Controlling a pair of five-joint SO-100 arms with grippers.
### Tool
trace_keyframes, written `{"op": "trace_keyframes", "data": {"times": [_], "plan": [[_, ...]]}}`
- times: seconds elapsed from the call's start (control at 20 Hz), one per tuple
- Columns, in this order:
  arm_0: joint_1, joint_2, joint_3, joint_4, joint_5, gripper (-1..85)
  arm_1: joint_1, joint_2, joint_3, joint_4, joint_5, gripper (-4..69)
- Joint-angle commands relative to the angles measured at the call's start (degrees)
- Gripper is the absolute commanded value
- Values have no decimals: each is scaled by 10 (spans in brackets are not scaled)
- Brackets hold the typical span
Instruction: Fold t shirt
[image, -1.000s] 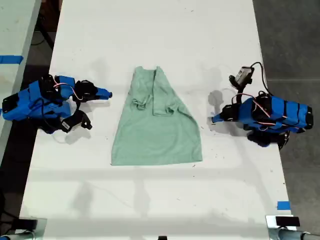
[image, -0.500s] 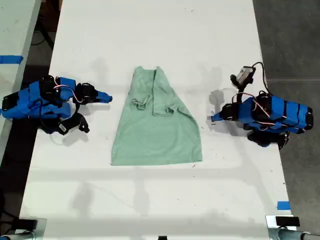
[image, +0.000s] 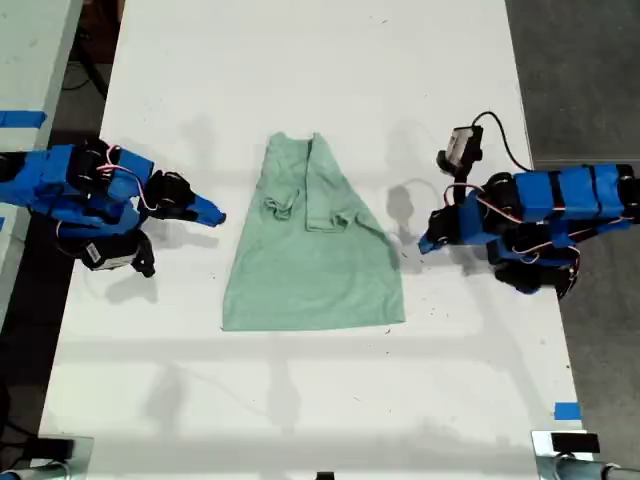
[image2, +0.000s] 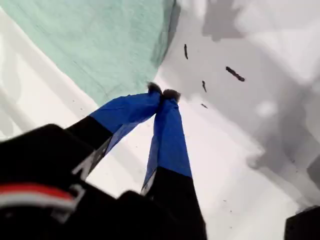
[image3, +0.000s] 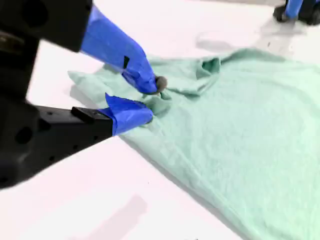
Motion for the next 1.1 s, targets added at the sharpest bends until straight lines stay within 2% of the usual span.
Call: {"op": "trace_keyframes", "data": {"times": [0.0, 0.15, 0.25, 0.35, 0.4, 0.6, 0.7, 0.9, 1.05], "plan": [[44, -136, -107, 2, -47, 109, -48, -83, -102, 3, 48, 27], [72, -190, -114, -6, -81, 124, -97, -163, -131, -46, 77, 66], [103, -210, -116, -11, -128, 137, -108, -213, -159, -45, 78, 108], [130, -260, -136, -11, -210, 163, -114, -254, -173, -47, 76, 149], [142, -301, -154, -18, -222, 177, -116, -272, -175, -47, 76, 172], [149, -497, -281, -34, -155, 198, -120, -300, -169, -54, 84, 202], [153, -535, -315, -40, -144, 202, -121, -300, -164, -56, 85, 209], [187, -541, -296, -40, -233, 201, -124, -295, -158, -54, 86, 209], [206, -551, -275, -35, -275, 200, -125, -295, -156, -54, 85, 211]]}}
